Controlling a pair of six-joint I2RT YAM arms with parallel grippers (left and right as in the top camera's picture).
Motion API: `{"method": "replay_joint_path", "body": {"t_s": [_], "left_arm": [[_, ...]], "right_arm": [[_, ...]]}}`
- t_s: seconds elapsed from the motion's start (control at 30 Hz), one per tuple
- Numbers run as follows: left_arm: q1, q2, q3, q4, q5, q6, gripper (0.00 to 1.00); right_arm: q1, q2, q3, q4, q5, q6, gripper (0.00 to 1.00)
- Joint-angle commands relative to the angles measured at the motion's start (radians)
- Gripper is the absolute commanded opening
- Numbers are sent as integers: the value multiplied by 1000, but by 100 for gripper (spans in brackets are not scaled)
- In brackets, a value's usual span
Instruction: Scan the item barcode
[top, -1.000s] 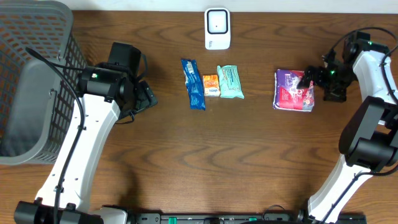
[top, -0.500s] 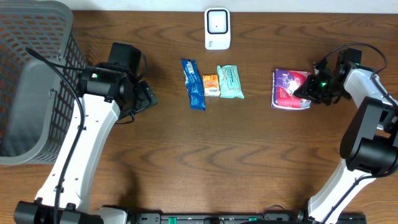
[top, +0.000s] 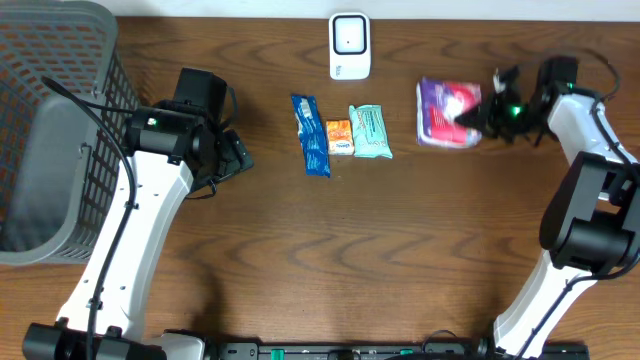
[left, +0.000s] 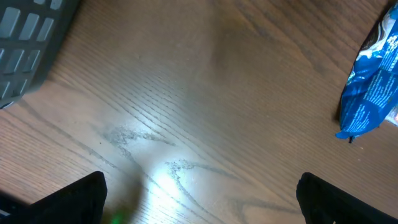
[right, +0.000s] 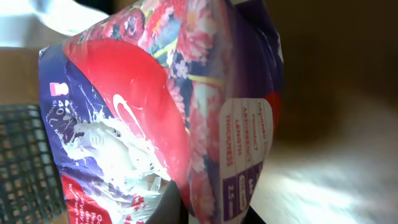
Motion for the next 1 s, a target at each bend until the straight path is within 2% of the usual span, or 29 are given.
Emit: {"method": "replay_joint_path", "body": {"t_s": [0.0,0.13,0.23,0.37,0.63,0.77,0.97], "left_arm": [[4,2,-1,-3,-6,-5,98],[4,2,-1,-3,-6,-5,98],[4,2,-1,-3,-6,-5,98],[4,2,-1,-3,-6,-5,98],[4,2,-1,-3,-6,-5,98],[4,2,-1,-3,-6,-5,98],[4,2,-1,-3,-6,-5,98]], "right_arm": [[62,-7,81,90,-76,157,1],[132,-6,85,323,-56,334,1],[209,-6,85,481,96,439,1],[330,-2,85,628,355,472,1],[471,10,85,798,659,507,1],[476,37,85,830,664,531,1],[474,84,85,859,569,518,1]]}}
